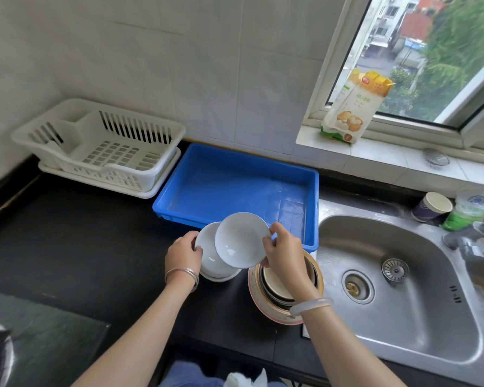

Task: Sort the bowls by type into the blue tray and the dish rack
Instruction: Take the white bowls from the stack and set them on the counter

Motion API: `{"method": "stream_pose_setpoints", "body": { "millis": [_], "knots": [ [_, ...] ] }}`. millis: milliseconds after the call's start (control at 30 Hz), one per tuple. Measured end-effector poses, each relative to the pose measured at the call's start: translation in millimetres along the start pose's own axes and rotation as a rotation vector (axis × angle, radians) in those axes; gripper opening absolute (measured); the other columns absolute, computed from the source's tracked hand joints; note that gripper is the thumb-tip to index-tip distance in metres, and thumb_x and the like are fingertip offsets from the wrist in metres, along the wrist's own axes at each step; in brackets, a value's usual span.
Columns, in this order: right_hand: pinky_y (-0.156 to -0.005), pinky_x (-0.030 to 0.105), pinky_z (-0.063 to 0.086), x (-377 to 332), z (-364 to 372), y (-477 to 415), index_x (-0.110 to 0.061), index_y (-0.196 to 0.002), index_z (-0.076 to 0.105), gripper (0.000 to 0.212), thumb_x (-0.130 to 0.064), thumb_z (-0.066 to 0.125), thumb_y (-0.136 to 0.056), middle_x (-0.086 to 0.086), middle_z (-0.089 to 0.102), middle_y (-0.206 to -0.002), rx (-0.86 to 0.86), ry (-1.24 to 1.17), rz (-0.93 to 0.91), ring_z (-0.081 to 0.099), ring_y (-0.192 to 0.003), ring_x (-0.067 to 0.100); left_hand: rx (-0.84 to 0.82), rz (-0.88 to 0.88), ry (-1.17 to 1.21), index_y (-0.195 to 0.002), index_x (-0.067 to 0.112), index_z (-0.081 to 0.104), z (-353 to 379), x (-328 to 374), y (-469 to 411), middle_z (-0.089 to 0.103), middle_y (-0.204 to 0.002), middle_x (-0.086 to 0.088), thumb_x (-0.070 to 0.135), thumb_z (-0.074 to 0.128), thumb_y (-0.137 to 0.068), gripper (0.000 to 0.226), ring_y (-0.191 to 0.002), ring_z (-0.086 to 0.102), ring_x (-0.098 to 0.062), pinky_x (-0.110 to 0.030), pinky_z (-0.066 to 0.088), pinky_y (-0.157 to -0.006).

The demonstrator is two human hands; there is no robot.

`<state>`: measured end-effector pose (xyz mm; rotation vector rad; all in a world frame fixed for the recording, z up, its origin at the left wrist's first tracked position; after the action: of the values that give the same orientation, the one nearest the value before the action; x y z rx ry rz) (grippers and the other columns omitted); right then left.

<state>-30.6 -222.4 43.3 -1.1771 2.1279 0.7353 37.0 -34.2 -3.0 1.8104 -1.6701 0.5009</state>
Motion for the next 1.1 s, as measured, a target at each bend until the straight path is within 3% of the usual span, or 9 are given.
{"method": "stream_pose_setpoints", "body": {
  "millis": [133,333,400,500,600,667,867,1000,1100],
  "knots": [
    [-0.045,0.018,0.044,9.0,-3.4,1.4,-0.017,-0.090,0.050,0.005,-0.015,0.047,-0.094,0.011,0.068,-0.079,-0.007,-0.024,0.007,0.068,-0.053,0.020,0.031,-0.008,0.015,-0.101,0.020,0.061,-2.0,5.7,3.0,0.066,-0.090,-0.003,0.010,0.050,-0.087,0.021,-0.079,0.060,-0.021,-0.032,0.049,-0.064],
    [-0.036,0.007,0.035,9.3,-13.0,-1.0,-0.017,-0.087,0.049,0.006,-0.015,0.047,-0.093,0.011,0.067,-0.072,0.009,-0.032,-0.013,0.061,-0.041,0.008,0.018,-0.091,0.149,-0.101,0.015,0.064,-12.6,9.0,1.2,0.064,-0.089,0.000,0.005,0.057,-0.083,0.022,-0.083,0.062,-0.021,-0.038,0.057,-0.075],
    [-0.037,0.007,0.036,4.0,-15.2,-2.9,-0.017,-0.085,0.048,0.008,-0.014,0.048,-0.093,0.008,0.065,-0.066,0.020,-0.072,-0.019,0.061,-0.039,0.008,-0.004,-0.143,0.233,-0.103,0.014,0.064,-18.0,7.4,-2.2,0.061,-0.087,0.001,0.003,0.059,-0.082,0.024,-0.083,0.060,-0.021,-0.037,0.058,-0.069],
    [-0.044,0.015,0.046,-10.6,-16.8,-7.4,-0.016,-0.085,0.049,0.008,-0.013,0.050,-0.092,0.009,0.065,-0.061,0.028,-0.145,-0.032,0.062,-0.040,0.013,-0.005,-0.171,0.346,-0.100,0.016,0.063,-33.1,4.3,-10.4,0.060,-0.086,0.001,0.002,0.060,-0.082,0.023,-0.076,0.058,-0.017,-0.024,0.052,-0.049],
    [-0.052,0.031,0.057,-33.1,-15.0,-14.4,-0.013,-0.087,0.050,0.004,-0.012,0.051,-0.091,0.008,0.066,-0.060,0.004,-0.203,-0.056,0.066,-0.046,0.021,0.029,-0.163,0.377,-0.091,0.022,0.061,-57.5,-2.8,-19.2,0.059,-0.077,0.006,0.003,0.061,-0.080,0.022,-0.069,0.057,-0.011,-0.021,0.049,-0.044],
    [-0.056,0.034,0.058,-50.5,-9.1,-20.8,-0.012,-0.088,0.050,0.003,-0.011,0.051,-0.091,0.006,0.067,-0.057,-0.022,-0.220,-0.084,0.067,-0.047,0.022,0.058,-0.186,0.414,-0.088,0.023,0.061,-75.8,-13.7,-25.0,0.059,-0.076,0.007,0.002,0.060,-0.080,0.023,-0.072,0.059,-0.014,-0.021,0.050,-0.043],
    [-0.060,0.035,0.059,-105.0,44.4,-45.6,-0.012,-0.088,0.051,0.003,-0.012,0.050,-0.091,0.003,0.065,-0.054,-0.151,-0.208,-0.134,0.065,-0.044,0.015,0.189,-0.314,0.484,-0.087,0.022,0.060,-131.1,-66.7,-46.1,0.059,-0.076,0.005,0.001,0.061,-0.080,0.023,-0.074,0.059,-0.020,-0.025,0.051,-0.047],
    [-0.047,0.021,0.055,-142.6,102.3,-63.5,-0.016,-0.089,0.051,0.004,-0.014,0.051,-0.092,0.009,0.067,-0.066,-0.262,-0.160,-0.147,0.063,-0.043,0.010,0.281,-0.416,0.539,-0.089,0.021,0.061,-163.9,-116.0,-61.7,0.062,-0.083,0.000,0.001,0.061,-0.079,0.023,-0.072,0.061,-0.020,-0.022,0.051,-0.048],
    [-0.046,0.021,0.054,-169.0,151.4,-75.1,-0.014,-0.090,0.052,0.003,-0.012,0.051,-0.091,0.013,0.067,-0.074,-0.341,-0.159,-0.160,0.062,-0.043,0.010,0.349,-0.488,0.572,-0.088,0.021,0.060,-182.1,-152.8,-73.4,0.061,-0.082,0.001,0.001,0.062,-0.079,0.022,-0.066,0.059,-0.013,-0.019,0.049,-0.045]
  ]
}}
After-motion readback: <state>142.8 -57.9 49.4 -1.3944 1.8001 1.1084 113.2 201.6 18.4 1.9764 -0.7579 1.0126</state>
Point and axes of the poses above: each hand's wrist, its own y-axis away from the middle knuckle, its own z-axis out of the palm, x = y × z, the point moved 1 cm from there along -y, towards the middle knuckle
